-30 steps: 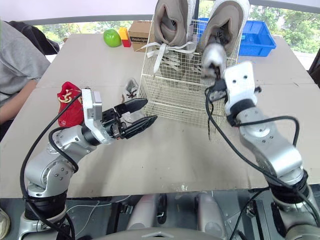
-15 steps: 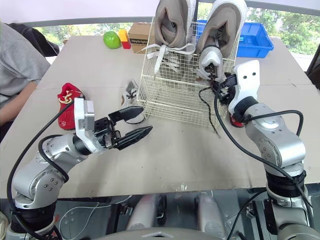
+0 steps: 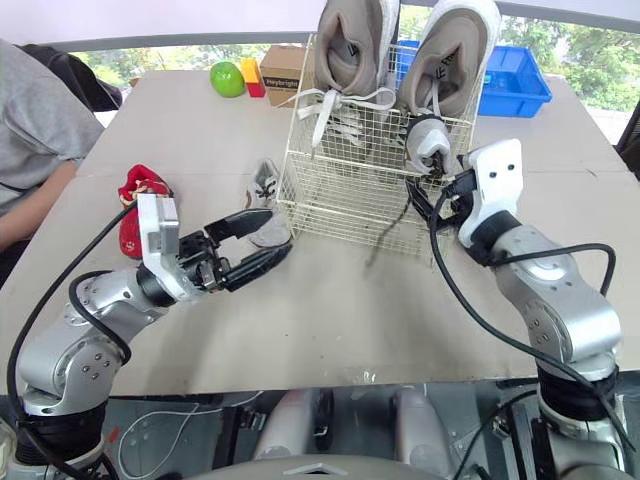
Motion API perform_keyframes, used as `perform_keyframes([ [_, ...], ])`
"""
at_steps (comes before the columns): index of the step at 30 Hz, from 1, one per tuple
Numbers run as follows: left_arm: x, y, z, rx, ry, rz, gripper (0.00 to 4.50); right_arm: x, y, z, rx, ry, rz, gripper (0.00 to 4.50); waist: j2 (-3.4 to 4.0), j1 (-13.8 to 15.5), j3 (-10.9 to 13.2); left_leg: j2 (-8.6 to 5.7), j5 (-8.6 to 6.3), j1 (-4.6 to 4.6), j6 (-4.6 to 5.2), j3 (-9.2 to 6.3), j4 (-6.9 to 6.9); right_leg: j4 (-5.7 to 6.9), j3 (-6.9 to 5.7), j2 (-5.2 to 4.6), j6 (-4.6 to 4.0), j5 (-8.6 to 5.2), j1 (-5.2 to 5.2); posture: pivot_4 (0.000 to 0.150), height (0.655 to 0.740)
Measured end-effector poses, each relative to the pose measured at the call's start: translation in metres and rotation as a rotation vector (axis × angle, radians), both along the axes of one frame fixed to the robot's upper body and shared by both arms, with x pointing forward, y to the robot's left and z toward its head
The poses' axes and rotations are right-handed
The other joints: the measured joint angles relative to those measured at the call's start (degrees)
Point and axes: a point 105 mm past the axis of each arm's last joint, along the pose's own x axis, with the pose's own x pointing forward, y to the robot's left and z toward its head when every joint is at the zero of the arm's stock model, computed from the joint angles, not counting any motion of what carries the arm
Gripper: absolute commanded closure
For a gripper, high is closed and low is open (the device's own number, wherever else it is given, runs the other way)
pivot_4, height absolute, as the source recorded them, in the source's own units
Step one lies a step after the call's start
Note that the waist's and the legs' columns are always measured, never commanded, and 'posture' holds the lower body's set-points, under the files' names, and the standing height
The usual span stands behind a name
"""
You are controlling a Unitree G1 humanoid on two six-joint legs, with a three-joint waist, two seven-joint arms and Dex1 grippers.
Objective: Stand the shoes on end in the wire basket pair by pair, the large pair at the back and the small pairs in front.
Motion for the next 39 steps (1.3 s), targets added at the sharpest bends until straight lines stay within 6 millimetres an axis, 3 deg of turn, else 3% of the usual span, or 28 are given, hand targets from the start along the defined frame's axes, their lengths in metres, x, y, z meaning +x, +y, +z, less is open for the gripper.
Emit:
perform_keyframes([
  [5, 0.014, 0.04, -0.023, -0.08, 0.171, 0.272, 0.44, -0.029, -0.017, 0.002, -0.069, -0.028, 0.075, 0.04, 0.0, -0.1, 0.0, 0.03, 0.0, 0.04, 0.0, -0.05, 0.0, 0.01, -0.04, 0.02, 0.01, -0.01, 0.02, 0.15, 0.74],
  [8, 0.036, 0.061, -0.035, -0.111, 0.326, 0.425, 0.44, -0.059, -0.022, -0.011, -0.125, 0.035, 0.252, 0.04, -0.01, 1.1, 0.0, -0.01, 0.0, 0.04, 0.01, -0.13, 0.06, 0.01, -0.15, 0.01, 0.03, -0.01, 0.09, 0.15, 0.74],
  [10, 0.053, 0.07, -0.037, -0.11, 0.411, 0.487, 0.44, -0.077, -0.018, -0.009, -0.159, 0.046, 0.369, 0.04, -0.04, 1.2, 0.0, -0.02, 0.01, 0.04, 0.01, -0.12, 0.11, 0.02, -0.14, 0.03, 0.05, -0.01, 0.1, 0.15, 0.74],
  [14, 0.082, 0.068, -0.029, -0.068, 0.507, 0.469, 0.44, -0.107, 0.005, 0.005, -0.178, -0.006, 0.591, 0.04, -0.15, 1.1, -0.1, -0.04, 0.0, 0.09, 0.0, -0.07, 0.1, 0.02, -0.12, 0.07, 0.03, -0.01, 0.12, 0.15, 0.74],
  [22, 0.126, 0.054, -0.047, 0.138, 0.688, 0.414, 0.44, -0.116, 0.03, 0.014, -0.202, -0.064, 0.695, 0.04, -0.18, 1.2, 0.0, -0.13, 0.0, 0.07, -0.02, 0.0, 0.0, -0.04, -0.11, 0.12, 0.01, 0.0, 0.06, 0.15, 0.74],
  [25, 0.138, 0.052, -0.051, 0.202, 0.68, 0.399, 1.2, -0.116, 0.033, 0.013, -0.206, -0.06, 0.69, 0.0, -0.19, 1.3, 0.0, -0.12, 0.0, 0.01, -0.02, 0.01, 0.01, -0.06, -0.15, 0.11, 0.01, 0.0, 0.06, 0.15, 0.74],
  [27, 0.143, 0.053, -0.053, 0.215, 0.69, 0.396, 2.21, -0.118, 0.036, 0.013, -0.207, -0.065, 0.688, 0.0, -0.19, 1.4, 0.0, -0.07, 0.0, -0.01, -0.01, -0.02, 0.02, -0.05, -0.17, 0.07, 0.0, 0.0, 0.06, 0.15, 0.74],
  [33, 0.142, 0.056, -0.048, 0.126, 0.707, 0.353, 4.38, -0.118, 0.039, 0.011, -0.206, -0.062, 0.666, 0.0, -0.2, 1.5, 0.0, -0.07, 0.0, -0.19, -0.01, -0.16, 0.1, -0.11, -0.24, -0.1, 0.01, 0.0, 0.02, 0.15, 0.74],
  [37, 0.13, 0.059, -0.017, -0.052, 0.597, 0.288, 4.49, -0.116, 0.04, 0.007, -0.203, -0.047, 0.663, 0.0, -0.42, 1.1, 0.1, 0.01, 0.01, -0.35, -0.02, -0.19, 0.1, -0.05, -0.26, -0.11, 0.22, 0.13, -0.18, 0.15, 0.74],
  [39, 0.123, 0.062, 0.028, -0.114, 0.4, 0.288, 4.49, -0.113, 0.038, 0.008, -0.192, -0.051, 0.645, 0.0, -0.47, 1.2, 0.1, 0.01, 0.02, -0.35, -0.04, -0.25, 0.09, -0.01, -0.31, -0.1, 0.23, 0.14, -0.19, 0.15, 0.74],
])
